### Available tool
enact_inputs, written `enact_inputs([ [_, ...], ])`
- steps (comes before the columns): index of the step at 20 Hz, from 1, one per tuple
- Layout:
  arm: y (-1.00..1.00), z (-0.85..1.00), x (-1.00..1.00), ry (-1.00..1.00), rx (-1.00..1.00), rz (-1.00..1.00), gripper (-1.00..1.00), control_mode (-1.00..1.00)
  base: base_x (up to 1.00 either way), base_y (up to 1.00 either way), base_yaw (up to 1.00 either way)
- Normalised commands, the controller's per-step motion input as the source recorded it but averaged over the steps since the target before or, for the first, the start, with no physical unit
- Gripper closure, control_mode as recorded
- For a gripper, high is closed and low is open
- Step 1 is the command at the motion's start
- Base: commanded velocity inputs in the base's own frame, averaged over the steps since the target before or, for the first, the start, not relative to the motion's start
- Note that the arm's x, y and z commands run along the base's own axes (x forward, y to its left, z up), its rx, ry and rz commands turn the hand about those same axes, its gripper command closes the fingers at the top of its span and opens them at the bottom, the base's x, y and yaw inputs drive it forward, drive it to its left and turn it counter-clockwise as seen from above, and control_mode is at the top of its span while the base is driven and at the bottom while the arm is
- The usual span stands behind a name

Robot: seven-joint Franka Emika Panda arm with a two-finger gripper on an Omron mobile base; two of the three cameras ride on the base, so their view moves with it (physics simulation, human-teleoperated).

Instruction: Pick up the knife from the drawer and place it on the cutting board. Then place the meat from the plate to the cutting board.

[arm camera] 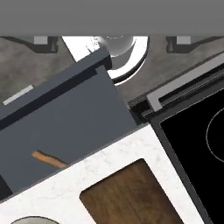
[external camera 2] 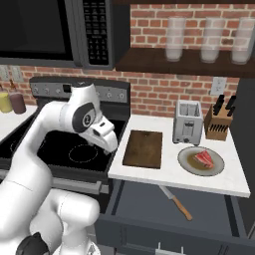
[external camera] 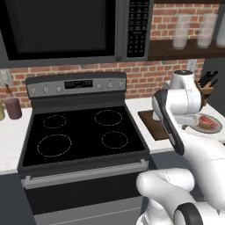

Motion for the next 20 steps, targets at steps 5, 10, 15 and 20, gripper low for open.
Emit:
enact_inputs([
  [5, -0.89, -0.48, 0.0, 0.31, 0.0, -0.45, -1.0, -1.0, 0.0, 0.0, 0.0],
  [10, -0.91, -0.48, 0.0, 0.37, 0.0, -0.41, -1.0, -1.0, 0.0, 0.0, 0.0],
  [15, -0.91, -0.53, 0.0, 0.32, 0.01, -0.28, -1.0, -1.0, 0.0, 0.0, 0.0],
  [20, -0.84, -0.64, -0.07, 0.21, 0.03, -0.12, -1.0, -1.0, 0.0, 0.0, 0.0],
])
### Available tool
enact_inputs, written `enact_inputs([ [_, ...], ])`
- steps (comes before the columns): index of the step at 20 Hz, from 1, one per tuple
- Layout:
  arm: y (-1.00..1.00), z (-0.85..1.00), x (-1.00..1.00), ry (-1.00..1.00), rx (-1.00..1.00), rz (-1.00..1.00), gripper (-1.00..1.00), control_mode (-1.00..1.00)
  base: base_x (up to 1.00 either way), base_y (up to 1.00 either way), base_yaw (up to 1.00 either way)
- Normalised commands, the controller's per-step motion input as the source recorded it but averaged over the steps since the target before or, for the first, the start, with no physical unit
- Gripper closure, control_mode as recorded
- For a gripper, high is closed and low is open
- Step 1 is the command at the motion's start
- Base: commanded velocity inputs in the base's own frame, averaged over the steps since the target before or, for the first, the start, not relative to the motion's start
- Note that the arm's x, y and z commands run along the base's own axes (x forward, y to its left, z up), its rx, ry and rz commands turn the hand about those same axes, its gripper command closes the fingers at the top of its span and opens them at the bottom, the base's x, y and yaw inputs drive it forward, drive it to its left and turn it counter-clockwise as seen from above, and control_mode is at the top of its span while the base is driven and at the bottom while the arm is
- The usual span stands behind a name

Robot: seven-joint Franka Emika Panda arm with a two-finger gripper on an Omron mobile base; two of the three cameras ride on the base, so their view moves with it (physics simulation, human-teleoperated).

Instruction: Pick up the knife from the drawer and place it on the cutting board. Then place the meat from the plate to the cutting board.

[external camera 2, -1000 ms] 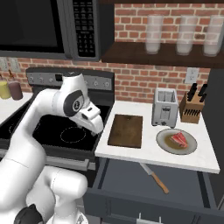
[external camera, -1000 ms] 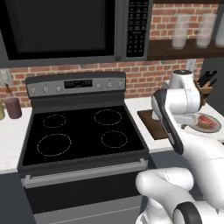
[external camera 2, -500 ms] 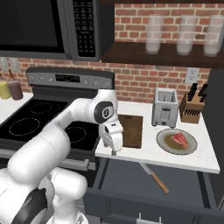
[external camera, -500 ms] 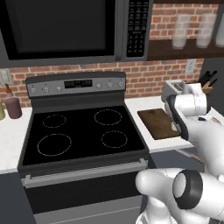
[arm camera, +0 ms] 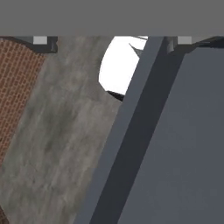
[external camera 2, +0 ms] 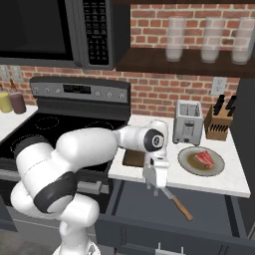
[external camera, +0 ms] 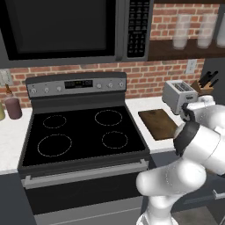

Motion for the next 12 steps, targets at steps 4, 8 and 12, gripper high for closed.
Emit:
enact_inputs([
  [4, -0.66, -0.79, -0.13, 0.14, 0.0, -0.01, -1.0, -1.0, 0.0, 0.0, 0.0],
  [8, -0.43, -0.71, -0.05, 0.01, 0.0, 0.0, -1.0, -1.0, 0.0, 0.0, 0.0],
  [12, -0.23, -0.42, 0.0, 0.0, 0.0, 0.0, -1.0, -1.0, 0.0, 0.0, 0.0],
])
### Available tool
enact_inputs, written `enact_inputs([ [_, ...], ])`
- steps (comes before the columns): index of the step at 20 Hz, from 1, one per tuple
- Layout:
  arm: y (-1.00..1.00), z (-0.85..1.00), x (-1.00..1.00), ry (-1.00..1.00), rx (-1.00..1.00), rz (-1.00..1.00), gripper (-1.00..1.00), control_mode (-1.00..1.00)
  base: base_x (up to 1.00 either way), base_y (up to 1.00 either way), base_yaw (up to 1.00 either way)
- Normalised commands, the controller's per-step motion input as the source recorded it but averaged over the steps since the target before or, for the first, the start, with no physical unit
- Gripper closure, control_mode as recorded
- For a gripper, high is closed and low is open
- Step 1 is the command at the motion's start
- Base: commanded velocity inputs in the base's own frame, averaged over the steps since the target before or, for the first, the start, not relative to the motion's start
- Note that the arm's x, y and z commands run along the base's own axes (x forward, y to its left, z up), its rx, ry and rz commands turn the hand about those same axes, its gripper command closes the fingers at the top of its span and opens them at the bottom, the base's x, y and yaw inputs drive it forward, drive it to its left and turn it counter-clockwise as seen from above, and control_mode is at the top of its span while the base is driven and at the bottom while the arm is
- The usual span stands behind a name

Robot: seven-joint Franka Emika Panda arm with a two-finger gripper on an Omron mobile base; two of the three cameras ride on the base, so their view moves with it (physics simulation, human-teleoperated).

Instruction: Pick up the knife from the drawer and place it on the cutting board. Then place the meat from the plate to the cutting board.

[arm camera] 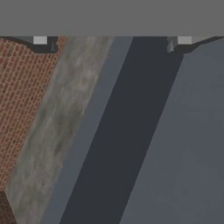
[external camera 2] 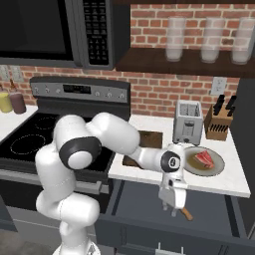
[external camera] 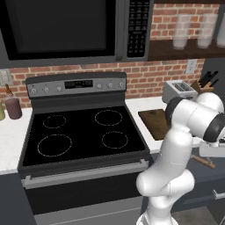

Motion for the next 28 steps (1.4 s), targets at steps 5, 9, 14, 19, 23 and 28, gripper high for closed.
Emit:
enact_inputs([
  [5, -0.13, -0.2, 0.0, 0.0, 0.01, 0.0, -1.0, -1.0, 0.0, 0.0, 0.0],
  [9, -0.11, -0.29, -0.02, 0.0, 0.01, 0.04, -1.0, -1.0, 0.0, 0.0, 0.0],
  [14, -0.13, -0.31, 0.0, -0.03, 0.01, 0.13, -1.0, -1.0, 0.0, 0.0, 0.0],
  [19, -0.14, -0.08, 0.0, -0.24, 0.05, 0.26, -1.0, -1.0, 0.0, 0.0, 0.0],
  [23, -0.01, -0.02, 0.14, -0.31, 0.12, 0.35, -1.0, -1.0, 0.0, 0.0, 0.0],
  [28, 0.0, -0.27, 0.14, -0.22, 0.17, 0.32, -1.0, -1.0, 0.0, 0.0, 0.0],
])
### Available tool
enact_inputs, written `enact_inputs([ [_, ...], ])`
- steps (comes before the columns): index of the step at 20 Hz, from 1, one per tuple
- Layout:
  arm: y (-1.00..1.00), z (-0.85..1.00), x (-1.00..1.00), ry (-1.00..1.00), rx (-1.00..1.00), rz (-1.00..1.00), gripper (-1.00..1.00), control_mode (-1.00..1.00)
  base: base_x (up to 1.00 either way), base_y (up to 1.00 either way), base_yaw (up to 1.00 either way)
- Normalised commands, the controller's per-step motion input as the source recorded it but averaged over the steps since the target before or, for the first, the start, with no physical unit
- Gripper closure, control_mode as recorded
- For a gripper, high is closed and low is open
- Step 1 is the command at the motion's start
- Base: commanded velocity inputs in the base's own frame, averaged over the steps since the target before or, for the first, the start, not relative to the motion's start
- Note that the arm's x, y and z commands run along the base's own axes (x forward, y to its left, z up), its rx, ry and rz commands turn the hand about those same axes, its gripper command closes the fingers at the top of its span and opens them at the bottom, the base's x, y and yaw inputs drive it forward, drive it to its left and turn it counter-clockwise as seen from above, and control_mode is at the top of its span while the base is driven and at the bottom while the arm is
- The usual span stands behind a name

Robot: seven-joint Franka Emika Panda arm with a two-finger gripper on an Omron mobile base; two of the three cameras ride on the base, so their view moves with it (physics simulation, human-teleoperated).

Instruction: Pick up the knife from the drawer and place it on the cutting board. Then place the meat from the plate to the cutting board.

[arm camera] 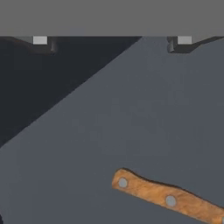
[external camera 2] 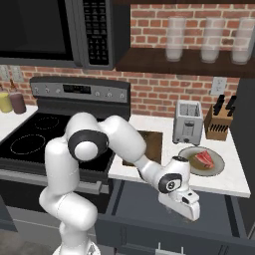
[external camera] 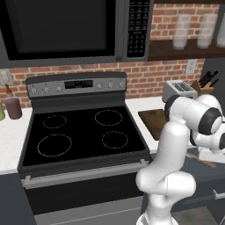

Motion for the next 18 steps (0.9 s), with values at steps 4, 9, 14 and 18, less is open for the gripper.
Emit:
enact_inputs([
  [4, -0.06, -0.14, 0.18, -0.09, 0.15, 0.25, -1.0, -1.0, 0.0, 0.0, 0.0],
  [9, -0.35, 0.16, 0.1, -0.03, 0.1, 0.15, -1.0, -1.0, 0.0, 0.0, 0.0],
  [14, -0.15, 0.15, 0.25, 0.0, 0.03, 0.08, -1.0, -1.0, 0.0, 0.0, 0.0],
  [18, -0.02, -0.24, 0.16, -0.03, 0.0, 0.17, -1.0, -1.0, 0.0, 0.0, 0.0],
])
